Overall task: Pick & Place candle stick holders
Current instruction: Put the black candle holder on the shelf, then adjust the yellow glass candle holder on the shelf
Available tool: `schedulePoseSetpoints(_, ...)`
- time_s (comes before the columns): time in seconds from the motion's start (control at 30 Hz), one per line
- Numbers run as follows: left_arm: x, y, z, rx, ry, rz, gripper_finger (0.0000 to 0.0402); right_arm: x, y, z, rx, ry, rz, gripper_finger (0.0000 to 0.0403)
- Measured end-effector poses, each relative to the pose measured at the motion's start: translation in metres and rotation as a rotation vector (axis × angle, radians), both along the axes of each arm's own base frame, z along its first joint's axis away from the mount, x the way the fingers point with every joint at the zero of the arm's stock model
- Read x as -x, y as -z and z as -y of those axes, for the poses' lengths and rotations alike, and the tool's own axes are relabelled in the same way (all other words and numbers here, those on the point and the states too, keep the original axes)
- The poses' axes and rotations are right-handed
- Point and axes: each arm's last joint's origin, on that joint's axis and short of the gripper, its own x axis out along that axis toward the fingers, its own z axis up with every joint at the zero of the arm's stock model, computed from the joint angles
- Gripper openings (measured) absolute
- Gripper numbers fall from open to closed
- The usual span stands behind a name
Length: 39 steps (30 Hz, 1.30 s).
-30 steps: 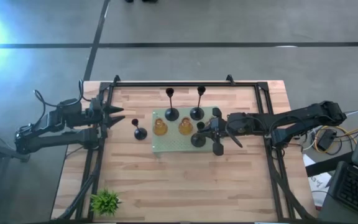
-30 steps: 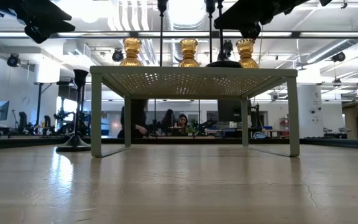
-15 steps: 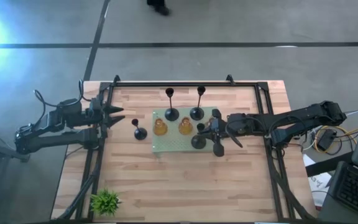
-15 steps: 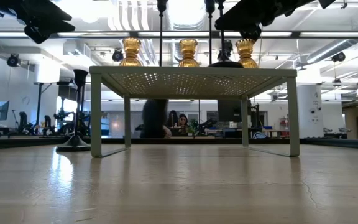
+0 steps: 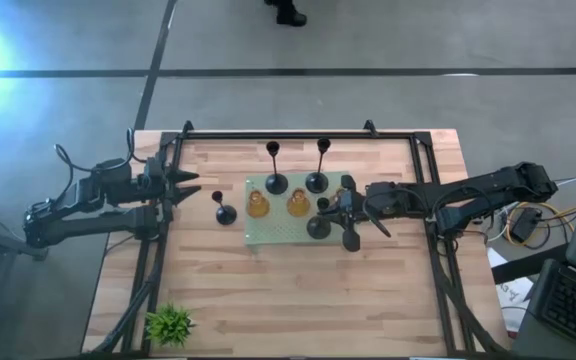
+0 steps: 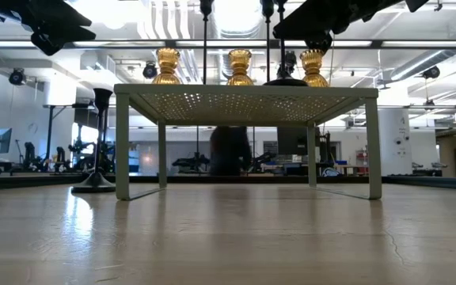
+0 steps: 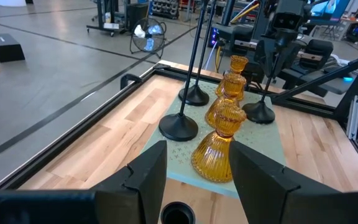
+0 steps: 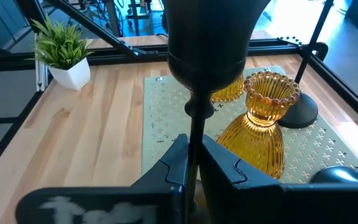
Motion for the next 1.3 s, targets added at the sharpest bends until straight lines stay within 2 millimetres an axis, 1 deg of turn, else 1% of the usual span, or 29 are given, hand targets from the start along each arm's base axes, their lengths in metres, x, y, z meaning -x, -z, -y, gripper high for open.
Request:
schedulePoseSetpoints(0.3,0.000,0.000,0.000,0.000,0.001,0.000,0.0177,0.000,0.000,0.000,0.003,-0.001,0.000,0.0044)
schedulePoseSetpoints(0.4,0.000,0.000,0.000,0.010,0.005,0.003,0.0177,0.000,0.000,0.000,0.003,-0.001,-0.001,0.0059)
schedulePoseSetpoints(0.5,0.000,0.000,0.000,0.017,0.005,0.005,0.0177,0.000,0.000,0.000,0.006,-0.002,-0.004,0.0086)
schedulePoseSetpoints(0.7,0.000,0.000,0.000,0.018,0.005,0.005,0.0177,0.001,0.001,0.000,0.015,-0.004,-0.022,0.0158)
schedulePoseSetpoints(0.77,0.000,0.000,0.000,0.019,0.006,0.005,0.0177,0.004,-0.002,0.000,0.018,-0.007,-0.051,0.0178)
schedulePoseSetpoints(0.87,0.000,0.000,0.001,0.028,0.045,0.007,0.0177,0.014,-0.012,0.001,0.019,-0.005,-0.128,0.0199)
schedulePoseSetpoints(0.97,-0.001,0.000,0.003,0.035,0.085,0.008,0.0177,0.027,-0.027,0.001,-0.020,-0.014,-0.121,0.0208)
schedulePoseSetpoints(1.1,-0.001,0.000,0.003,0.026,0.089,0.006,0.0177,0.038,-0.045,-0.002,-0.086,-0.078,0.011,0.0209)
schedulePoseSetpoints(1.2,-0.001,0.000,0.003,0.024,0.089,0.006,0.0177,0.042,-0.052,-0.005,-0.116,-0.147,0.070,0.0205)
schedulePoseSetpoints(1.3,-0.001,0.000,0.003,0.028,0.088,0.007,0.0177,0.049,-0.052,-0.005,-0.118,-0.164,0.045,0.0199)
